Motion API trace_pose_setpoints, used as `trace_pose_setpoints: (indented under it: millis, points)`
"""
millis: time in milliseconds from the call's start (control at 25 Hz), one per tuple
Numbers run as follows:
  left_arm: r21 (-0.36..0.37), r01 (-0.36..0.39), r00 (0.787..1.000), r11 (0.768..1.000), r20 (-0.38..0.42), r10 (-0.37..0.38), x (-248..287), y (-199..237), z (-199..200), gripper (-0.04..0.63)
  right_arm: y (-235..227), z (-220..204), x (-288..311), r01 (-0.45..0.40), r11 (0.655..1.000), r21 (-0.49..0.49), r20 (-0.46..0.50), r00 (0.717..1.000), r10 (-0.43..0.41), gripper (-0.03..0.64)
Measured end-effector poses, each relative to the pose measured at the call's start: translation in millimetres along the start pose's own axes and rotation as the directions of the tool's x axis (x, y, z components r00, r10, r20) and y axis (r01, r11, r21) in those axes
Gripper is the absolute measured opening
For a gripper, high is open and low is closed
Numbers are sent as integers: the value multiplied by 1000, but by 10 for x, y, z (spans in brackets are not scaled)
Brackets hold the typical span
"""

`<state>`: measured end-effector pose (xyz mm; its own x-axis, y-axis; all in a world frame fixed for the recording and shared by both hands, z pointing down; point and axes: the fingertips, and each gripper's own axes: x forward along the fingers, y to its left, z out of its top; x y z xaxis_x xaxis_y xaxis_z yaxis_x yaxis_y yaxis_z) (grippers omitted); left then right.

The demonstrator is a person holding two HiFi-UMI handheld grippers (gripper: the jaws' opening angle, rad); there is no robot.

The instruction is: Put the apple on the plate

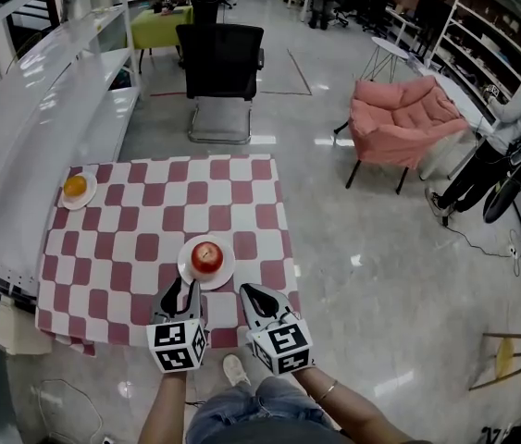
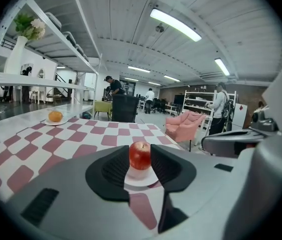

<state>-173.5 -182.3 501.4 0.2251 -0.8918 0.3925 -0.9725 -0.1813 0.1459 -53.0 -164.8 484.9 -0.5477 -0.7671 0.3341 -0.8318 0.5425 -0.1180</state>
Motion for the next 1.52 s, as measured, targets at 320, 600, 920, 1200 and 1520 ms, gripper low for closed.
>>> trace_pose_setpoints:
  millis: [320,600,920,1200,1520]
  points:
    - [-19,-16,1000,1000,18,17,-166,58,4,86,77,58,-42,-6,1000,-11,21,1000,6,11]
    - [-27,-24,999,999,23,24,-308,75,-32,46,129,105,-73,-15,1000,-4,41,999,16,11]
    - [-16,-31,999,999,30,32,-463,53,-51,25,161,129,-128,-22,1000,-6,59,998,22,11]
    - [-30,-45,998,999,43,46,-557,47,-30,25,102,115,-202,-18,1000,-6,64,998,18,9]
    - [-45,-81,995,996,59,83,-640,-3,22,25,-31,142,-281,-26,1000,2,67,997,25,9]
